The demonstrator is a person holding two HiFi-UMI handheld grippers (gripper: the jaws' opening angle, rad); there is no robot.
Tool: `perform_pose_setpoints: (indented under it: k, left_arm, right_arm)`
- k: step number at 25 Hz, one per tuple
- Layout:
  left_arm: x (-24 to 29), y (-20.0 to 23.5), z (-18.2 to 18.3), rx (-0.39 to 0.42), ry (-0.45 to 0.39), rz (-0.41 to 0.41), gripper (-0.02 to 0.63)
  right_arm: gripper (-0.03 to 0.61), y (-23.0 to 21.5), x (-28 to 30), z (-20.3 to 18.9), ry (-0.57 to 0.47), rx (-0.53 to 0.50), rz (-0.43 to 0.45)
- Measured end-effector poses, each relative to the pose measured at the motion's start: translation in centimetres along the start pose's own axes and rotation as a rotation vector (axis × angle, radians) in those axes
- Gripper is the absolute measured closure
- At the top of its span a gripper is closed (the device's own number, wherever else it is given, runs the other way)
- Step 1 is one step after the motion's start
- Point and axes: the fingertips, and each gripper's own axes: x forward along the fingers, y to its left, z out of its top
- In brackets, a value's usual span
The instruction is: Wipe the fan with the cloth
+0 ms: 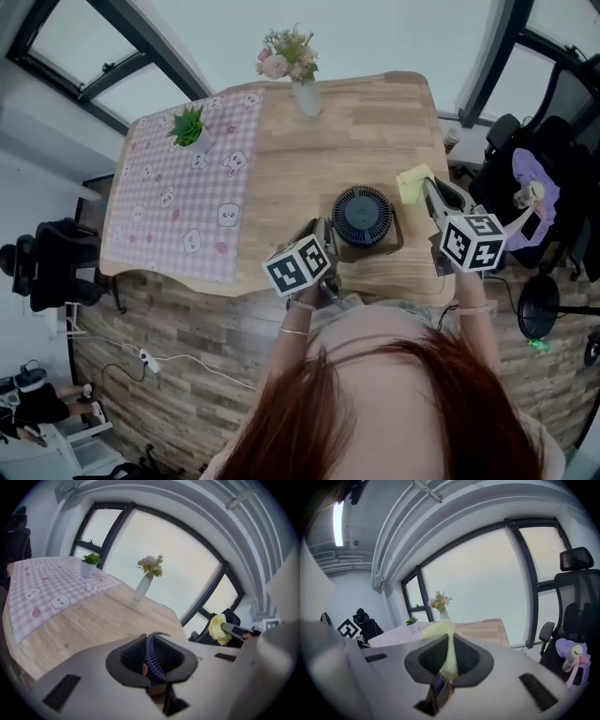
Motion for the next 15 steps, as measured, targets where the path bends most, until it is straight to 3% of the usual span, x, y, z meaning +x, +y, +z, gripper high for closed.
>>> perform_pose_setpoints:
  k: [4,6,11,15]
  left_arm:
    - [-1.6,-2.4,4.9,0.060,-0.125,-0.084,0.571]
    - [-2.7,-3.8,7.2,0.126,-0.189,-0.109,0.574]
    - [-6.0,-6.6,11.8,0.341,-0.352,-0.103,0.580]
    - [-8.5,-7.9,13.6,0.385,-0.447,-0.099,0.583]
  right_arm:
    - [0.551,1.6,-0.2,2.6,-0.089,-0.059,0.035]
    - [0.551,2.1,-0.4,3.7,-0.126,-0.096,0.041]
    - [0.551,3.3,-1.6,5.9,-0.200,-0.074,0.069]
    - [0.551,3.8,-2.5,7.1,-0.246,-0.054,0.080]
